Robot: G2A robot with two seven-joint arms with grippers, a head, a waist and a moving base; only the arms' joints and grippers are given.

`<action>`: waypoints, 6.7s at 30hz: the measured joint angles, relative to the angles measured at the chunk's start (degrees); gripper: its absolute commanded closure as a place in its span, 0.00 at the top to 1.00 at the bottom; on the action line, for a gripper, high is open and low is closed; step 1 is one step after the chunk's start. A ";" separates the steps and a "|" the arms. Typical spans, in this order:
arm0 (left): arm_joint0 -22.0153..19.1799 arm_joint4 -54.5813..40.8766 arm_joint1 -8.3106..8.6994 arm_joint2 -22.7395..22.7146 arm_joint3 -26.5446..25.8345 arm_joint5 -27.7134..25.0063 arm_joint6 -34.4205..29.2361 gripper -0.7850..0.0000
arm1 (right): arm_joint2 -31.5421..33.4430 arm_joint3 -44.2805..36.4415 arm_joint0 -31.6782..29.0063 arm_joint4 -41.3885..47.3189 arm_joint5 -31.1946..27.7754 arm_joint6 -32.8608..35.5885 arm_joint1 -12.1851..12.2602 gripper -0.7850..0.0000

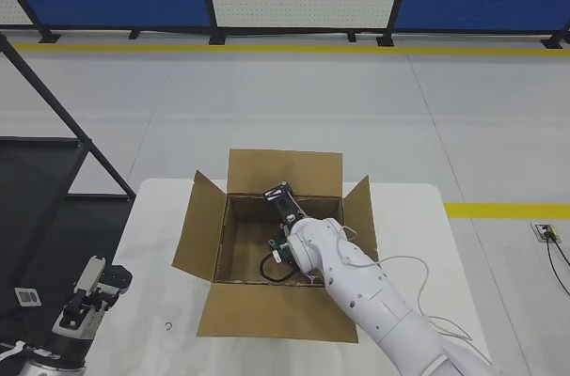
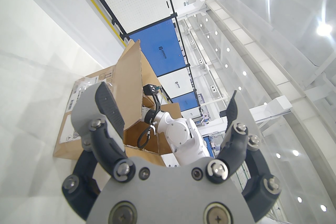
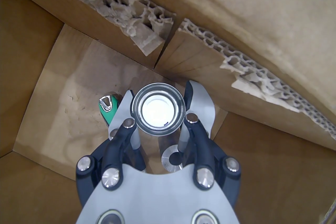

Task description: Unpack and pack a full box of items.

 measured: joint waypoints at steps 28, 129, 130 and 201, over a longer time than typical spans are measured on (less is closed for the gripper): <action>0.00 0.00 0.00 0.00 0.00 0.00 0.00 1.00 | 16.99 -43.52 -25.68 -14.25 -4.91 0.88 6.99 1.00; -10.85 5.30 1.71 0.71 2.96 9.58 -13.40 1.00 | 53.51 -56.72 -36.40 49.15 -23.24 19.65 15.97 1.00; -10.85 5.30 1.71 0.71 2.96 9.58 -13.40 1.00 | 53.51 -56.72 -36.40 49.14 -23.24 19.65 15.96 1.00; -37.20 15.43 4.27 30.29 18.69 26.45 -27.77 1.00 | 29.00 -28.49 -22.63 62.33 -33.44 14.73 19.59 1.00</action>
